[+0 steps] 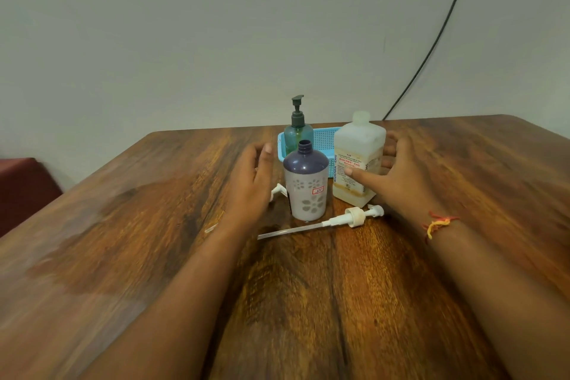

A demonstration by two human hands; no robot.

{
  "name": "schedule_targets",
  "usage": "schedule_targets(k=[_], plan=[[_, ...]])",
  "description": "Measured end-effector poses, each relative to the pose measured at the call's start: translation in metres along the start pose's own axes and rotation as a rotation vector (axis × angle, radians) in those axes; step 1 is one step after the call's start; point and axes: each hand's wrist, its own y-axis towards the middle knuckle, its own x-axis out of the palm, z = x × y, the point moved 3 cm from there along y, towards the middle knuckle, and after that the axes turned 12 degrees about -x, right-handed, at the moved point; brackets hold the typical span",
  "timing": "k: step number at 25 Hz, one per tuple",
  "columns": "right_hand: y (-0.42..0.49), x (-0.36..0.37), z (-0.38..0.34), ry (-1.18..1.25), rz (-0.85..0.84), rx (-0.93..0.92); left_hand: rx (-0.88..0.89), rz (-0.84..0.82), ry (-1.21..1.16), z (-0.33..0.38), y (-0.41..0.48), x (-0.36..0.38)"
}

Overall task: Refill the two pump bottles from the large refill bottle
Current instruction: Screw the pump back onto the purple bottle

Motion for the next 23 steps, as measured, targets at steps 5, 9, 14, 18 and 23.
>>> schedule_targets(k=[5,9,14,18,23], plan=[[-0.005,-0.006,-0.023,-0.384,0.207,-0.265,-0.163,0.005,0.475,-0.024,0.024,-0.015],[-0.016,0.001,-0.042,-0.460,0.260,-0.423,-0.187,-0.181,0.751,-0.029,0.023,-0.006],[-0.026,0.025,-0.050,-0.370,0.018,-0.499,-0.208,-0.175,0.758,-0.031,0.025,-0.006],[-0.027,0.046,-0.053,-0.333,-0.166,-0.457,-0.042,0.193,0.295,-0.005,0.022,-0.028],[-0.028,0.055,-0.051,-0.228,-0.178,-0.449,0.165,0.307,-0.388,0.055,0.003,-0.048]])
